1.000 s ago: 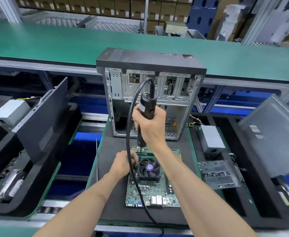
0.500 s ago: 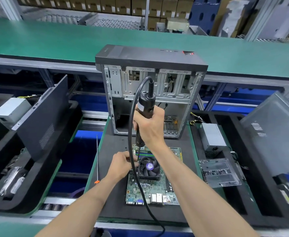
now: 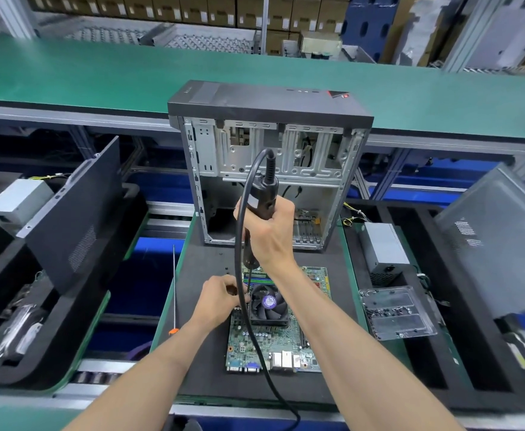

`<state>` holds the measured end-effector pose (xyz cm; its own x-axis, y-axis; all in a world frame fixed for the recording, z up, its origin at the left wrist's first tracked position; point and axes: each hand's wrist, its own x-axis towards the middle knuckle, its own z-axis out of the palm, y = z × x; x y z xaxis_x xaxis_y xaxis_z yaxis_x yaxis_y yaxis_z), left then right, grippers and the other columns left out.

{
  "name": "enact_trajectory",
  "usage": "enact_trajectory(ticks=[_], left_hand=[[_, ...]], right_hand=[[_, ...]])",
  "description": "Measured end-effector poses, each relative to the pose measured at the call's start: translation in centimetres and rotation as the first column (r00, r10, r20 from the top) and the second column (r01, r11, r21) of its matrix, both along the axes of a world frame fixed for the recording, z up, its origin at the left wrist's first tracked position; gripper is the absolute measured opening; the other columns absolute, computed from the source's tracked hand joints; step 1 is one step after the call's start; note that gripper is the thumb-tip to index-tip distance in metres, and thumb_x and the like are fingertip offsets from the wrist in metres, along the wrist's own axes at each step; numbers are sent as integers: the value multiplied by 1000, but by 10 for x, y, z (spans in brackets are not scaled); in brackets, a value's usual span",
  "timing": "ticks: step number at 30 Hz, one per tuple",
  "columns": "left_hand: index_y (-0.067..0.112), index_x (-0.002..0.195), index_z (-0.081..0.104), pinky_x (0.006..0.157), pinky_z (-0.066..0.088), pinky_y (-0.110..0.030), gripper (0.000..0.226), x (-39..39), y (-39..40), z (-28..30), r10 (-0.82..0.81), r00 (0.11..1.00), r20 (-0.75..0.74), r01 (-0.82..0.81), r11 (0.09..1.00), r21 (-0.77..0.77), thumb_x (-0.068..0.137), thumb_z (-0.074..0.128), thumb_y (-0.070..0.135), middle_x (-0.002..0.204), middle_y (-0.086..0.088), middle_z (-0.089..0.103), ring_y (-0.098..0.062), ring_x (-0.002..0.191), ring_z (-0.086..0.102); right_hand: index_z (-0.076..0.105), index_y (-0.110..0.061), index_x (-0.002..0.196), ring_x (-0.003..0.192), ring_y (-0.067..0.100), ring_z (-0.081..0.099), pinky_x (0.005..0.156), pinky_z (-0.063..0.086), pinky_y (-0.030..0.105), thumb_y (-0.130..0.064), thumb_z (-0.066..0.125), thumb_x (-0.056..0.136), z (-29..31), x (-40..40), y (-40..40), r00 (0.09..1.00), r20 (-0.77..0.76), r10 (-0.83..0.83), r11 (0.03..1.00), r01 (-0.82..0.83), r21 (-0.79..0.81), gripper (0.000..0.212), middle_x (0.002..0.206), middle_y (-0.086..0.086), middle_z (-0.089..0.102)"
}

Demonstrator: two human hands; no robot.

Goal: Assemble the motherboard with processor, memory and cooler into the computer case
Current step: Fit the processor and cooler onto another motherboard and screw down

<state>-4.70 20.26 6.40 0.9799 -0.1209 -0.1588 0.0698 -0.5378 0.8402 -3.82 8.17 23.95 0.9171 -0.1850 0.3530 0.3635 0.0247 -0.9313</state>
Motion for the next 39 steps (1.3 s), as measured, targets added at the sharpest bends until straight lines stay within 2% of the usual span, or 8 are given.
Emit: enact_trajectory(ticks=[6,13,19,23,26,29,33,39], left_hand=[[27,65,71,64,50,-13,26,-2,0,-2,41,999,18,-41,999,-14,69,90,9,71,13,72,-1,68,67],[15,86,80,86,55,-27,16,-4,0,-13,37,999,21,-38,998,45,73,89,18,91,9,75,-7,87,69],[14,85,82,73,40,2,19,1,0,-13,49,998,36,-51,996,78,70,91,20,87,14,70,17,76,60],[12,81,82,70,39,4,17,2,0,-11,55,996,67,-61,994,90,67,92,16,83,13,69,16,72,58],[12,80,82,69,39,3,17,2,1,-12,47,995,90,-57,992,111,67,92,18,82,13,70,19,71,57],[12,83,82,72,42,1,18,1,1,-11,43,994,97,-56,989,138,69,91,18,88,9,73,12,74,60],[9,87,82,85,55,-27,15,-3,-3,-1,19,998,56,-28,984,175,74,87,14,94,3,76,-10,84,69],[34,96,65,84,50,-29,24,-10,-11,23,-45,985,167,16,986,168,79,66,17,100,13,69,-11,92,64]], right_hand=[[55,13,73,49,28,43,51,36,32,1,58,63,5,7,-5,940,-74,332,943,-331,25,15,54,24,47],[63,12,79,48,28,45,52,39,38,5,58,64,4,4,6,955,-73,286,958,-285,18,17,62,35,54],[55,4,63,46,23,42,52,36,32,2,57,60,9,4,8,947,-80,311,949,-313,-15,4,52,16,49],[52,-13,56,44,20,39,50,34,26,6,58,63,10,3,10,948,-100,302,951,-307,-37,20,48,5,47],[59,3,67,44,20,41,52,35,27,6,59,65,11,1,12,947,-93,307,949,-312,-49,3,49,10,49],[62,10,74,47,22,44,54,38,33,5,58,65,10,0,11,949,-91,303,950,-308,-47,11,53,25,51],[64,13,77,52,29,49,54,41,34,5,57,62,12,1,2,955,-104,277,960,-280,-11,18,62,30,55],[66,-3,65,58,33,52,53,41,31,4,57,53,33,0,-32,986,-35,164,985,-162,55,17,61,23,58]])
